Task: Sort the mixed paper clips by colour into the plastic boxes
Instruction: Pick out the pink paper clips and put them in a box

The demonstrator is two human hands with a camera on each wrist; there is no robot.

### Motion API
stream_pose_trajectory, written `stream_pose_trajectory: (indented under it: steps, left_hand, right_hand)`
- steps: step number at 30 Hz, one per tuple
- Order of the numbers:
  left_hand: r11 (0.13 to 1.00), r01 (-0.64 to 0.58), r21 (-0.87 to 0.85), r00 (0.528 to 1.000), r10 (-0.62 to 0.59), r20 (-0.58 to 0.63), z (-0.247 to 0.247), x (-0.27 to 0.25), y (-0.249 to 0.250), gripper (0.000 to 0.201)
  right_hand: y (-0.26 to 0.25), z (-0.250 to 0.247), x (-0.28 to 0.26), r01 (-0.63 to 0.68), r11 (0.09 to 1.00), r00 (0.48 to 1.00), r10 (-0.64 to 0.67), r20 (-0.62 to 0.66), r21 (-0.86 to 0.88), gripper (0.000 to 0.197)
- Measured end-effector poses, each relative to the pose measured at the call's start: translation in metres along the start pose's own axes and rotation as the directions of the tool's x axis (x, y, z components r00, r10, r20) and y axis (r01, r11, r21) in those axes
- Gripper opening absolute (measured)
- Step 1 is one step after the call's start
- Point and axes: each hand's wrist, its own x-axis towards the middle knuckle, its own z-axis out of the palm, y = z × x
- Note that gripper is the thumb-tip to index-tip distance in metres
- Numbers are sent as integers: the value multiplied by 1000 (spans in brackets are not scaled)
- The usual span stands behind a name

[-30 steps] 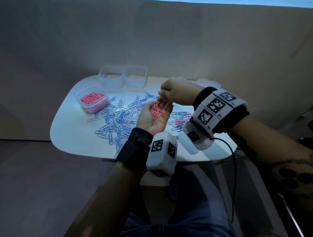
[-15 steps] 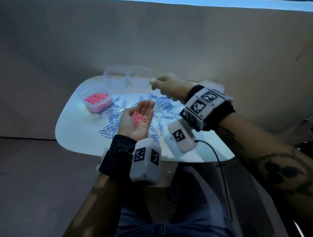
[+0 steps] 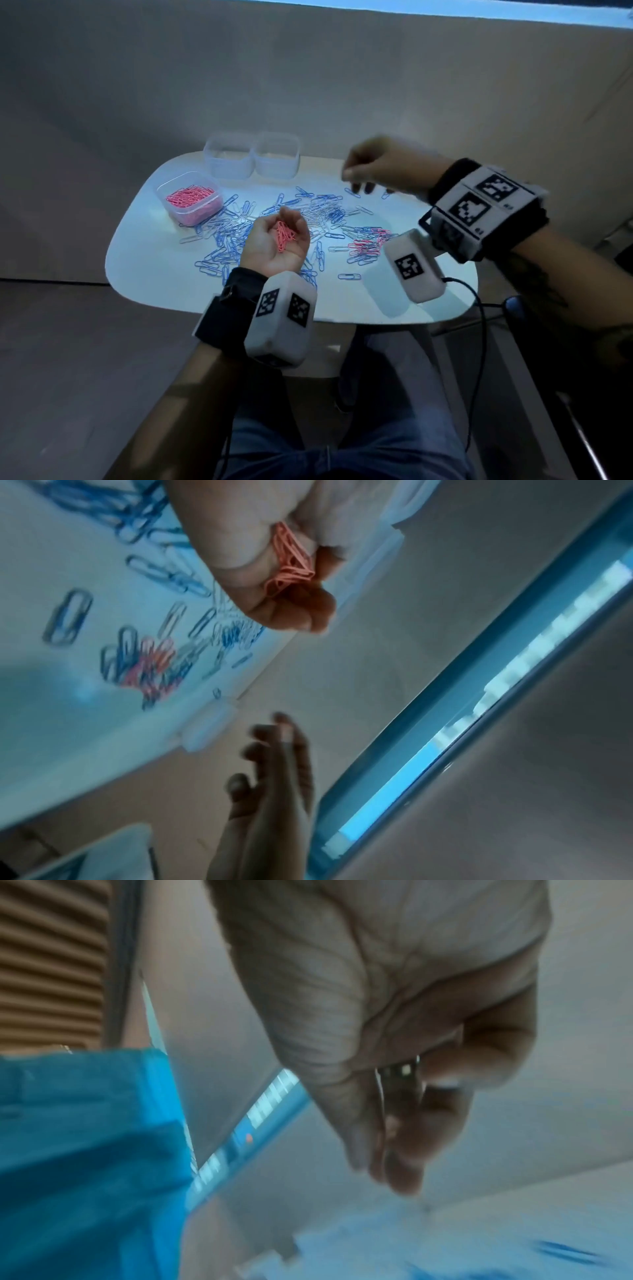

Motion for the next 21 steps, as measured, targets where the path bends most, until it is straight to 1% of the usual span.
stream_pose_trajectory:
  steps: [1, 2, 3, 4, 5, 6, 7, 8, 9, 10, 11, 12, 13, 14, 15, 16, 17, 19, 20, 21]
  left_hand:
    - [996, 34, 77, 999, -34, -11, 0, 2, 2, 36]
    - [977, 65, 202, 998, -61, -23, 1, 5, 2, 38]
    - [930, 82, 357, 997, -72, -41, 3, 8, 2, 42]
    - [847, 78, 527, 997, -58, -54, 5, 12, 2, 43]
    - [719, 69, 691, 998, -43, -56, 10, 15, 1, 41]
    - [549, 59, 834, 998, -26, -53, 14, 19, -1, 40]
    - [351, 52, 935, 999, -18, -48, 19, 19, -3, 38]
    - [152, 38, 988, 999, -13, -36, 23, 20, -5, 37]
    - [-40, 9, 999, 1000, -13, -10, 27, 21, -8, 35]
    - [-231, -24, 973, 1000, -22, 20, 31, 22, -11, 32]
    - [-415, -57, 908, 998, -36, 46, 34, 23, -14, 28]
    - [-579, -84, 811, 996, -47, 70, 37, 25, -19, 24]
    - [-706, -105, 700, 994, -48, 101, 40, 27, -24, 20]
    - [-786, -125, 606, 989, -51, 137, 42, 29, -29, 19]
    - [-830, -142, 540, 984, -60, 167, 45, 33, -34, 23]
    - [-851, -156, 501, 981, -75, 178, 47, 37, -39, 29]
    - [-862, -162, 481, 981, -86, 176, 49, 39, -43, 34]
    - [-860, -157, 486, 984, -92, 155, 53, 43, -51, 34]
    - [-844, -145, 516, 986, -81, 145, 54, 45, -54, 33]
    - [-812, -126, 570, 989, -60, 134, 54, 45, -56, 31]
  right_hand:
    - [14, 0, 1, -61, 995, 996, 66, 57, -76, 9]
    - [27, 5, 2, -111, 977, 983, 135, 125, -184, 6]
    - [40, 12, 2, -127, 947, 968, 184, 172, -295, 11]
    - [53, 20, 4, -120, 915, 957, 210, 201, -386, 22]
    - [62, 27, 5, -103, 889, 953, 216, 211, -446, 31]
    - [69, 33, 5, -90, 877, 956, 209, 206, -472, 36]
    - [74, 37, 5, -87, 874, 961, 200, 191, -477, 37]
    - [78, 38, 6, -93, 873, 965, 197, 172, -479, 36]
    - [82, 39, 6, -98, 872, 969, 194, 153, -480, 35]
    - [85, 39, 7, -102, 872, 971, 191, 141, -479, 33]
    - [88, 39, 7, -98, 878, 974, 182, 136, -469, 32]
    - [90, 39, 7, -92, 888, 976, 171, 136, -450, 31]
    - [91, 39, 7, -87, 902, 977, 160, 140, -422, 30]
    - [93, 37, 7, -89, 919, 977, 155, 145, -384, 27]
    - [95, 36, 5, -96, 937, 976, 154, 151, -335, 24]
    - [97, 35, 4, -108, 953, 975, 157, 158, -282, 22]
    - [98, 34, 3, -125, 964, 972, 166, 164, -236, 22]
    - [97, 32, 2, -159, 971, 966, 191, 177, -180, 21]
    - [96, 31, 3, -172, 972, 964, 199, 174, -160, 20]
    - [94, 28, 5, -191, 973, 968, 209, 143, -129, 18]
